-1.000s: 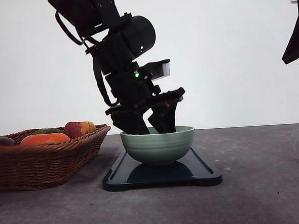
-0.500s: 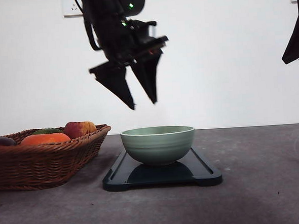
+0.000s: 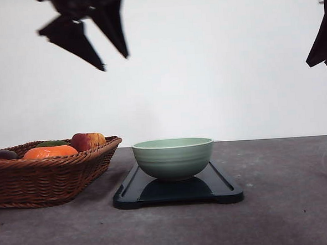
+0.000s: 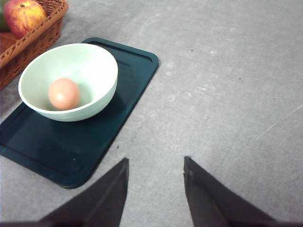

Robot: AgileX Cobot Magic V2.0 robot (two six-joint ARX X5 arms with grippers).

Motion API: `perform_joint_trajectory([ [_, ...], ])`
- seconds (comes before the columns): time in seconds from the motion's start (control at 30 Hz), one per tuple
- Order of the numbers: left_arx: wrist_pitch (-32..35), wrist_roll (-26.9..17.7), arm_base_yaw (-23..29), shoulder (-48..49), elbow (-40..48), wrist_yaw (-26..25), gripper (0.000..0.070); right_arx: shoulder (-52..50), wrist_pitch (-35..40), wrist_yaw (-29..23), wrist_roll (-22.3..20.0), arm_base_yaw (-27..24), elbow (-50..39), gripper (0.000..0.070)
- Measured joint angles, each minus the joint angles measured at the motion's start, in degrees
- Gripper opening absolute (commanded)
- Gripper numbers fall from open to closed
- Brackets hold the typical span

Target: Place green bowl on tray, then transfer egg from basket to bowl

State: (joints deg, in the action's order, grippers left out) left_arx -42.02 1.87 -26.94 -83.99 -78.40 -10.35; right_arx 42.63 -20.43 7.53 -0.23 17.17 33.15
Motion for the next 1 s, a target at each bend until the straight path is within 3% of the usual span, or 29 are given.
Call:
perform_joint_trajectory([
  [0.37, 13.88, 0.53, 8.58, 24.79, 25.47, 1.39, 0.0345, 0.0, 0.03, 1.72, 0.0, 0.0, 0.0, 0.0226],
  [0.73, 14.35, 0.29, 14.94, 42.18, 40.13, 1.45, 0.0345, 0.0, -0.11, 1.9, -0.01, 0.02, 0.0, 0.0226],
  [1.0, 14.38, 0.29, 15.56, 45.97, 44.23, 1.44, 0.0346, 0.02, -0.07, 4.23, 0.0, 0.02, 0.0, 0.0247],
])
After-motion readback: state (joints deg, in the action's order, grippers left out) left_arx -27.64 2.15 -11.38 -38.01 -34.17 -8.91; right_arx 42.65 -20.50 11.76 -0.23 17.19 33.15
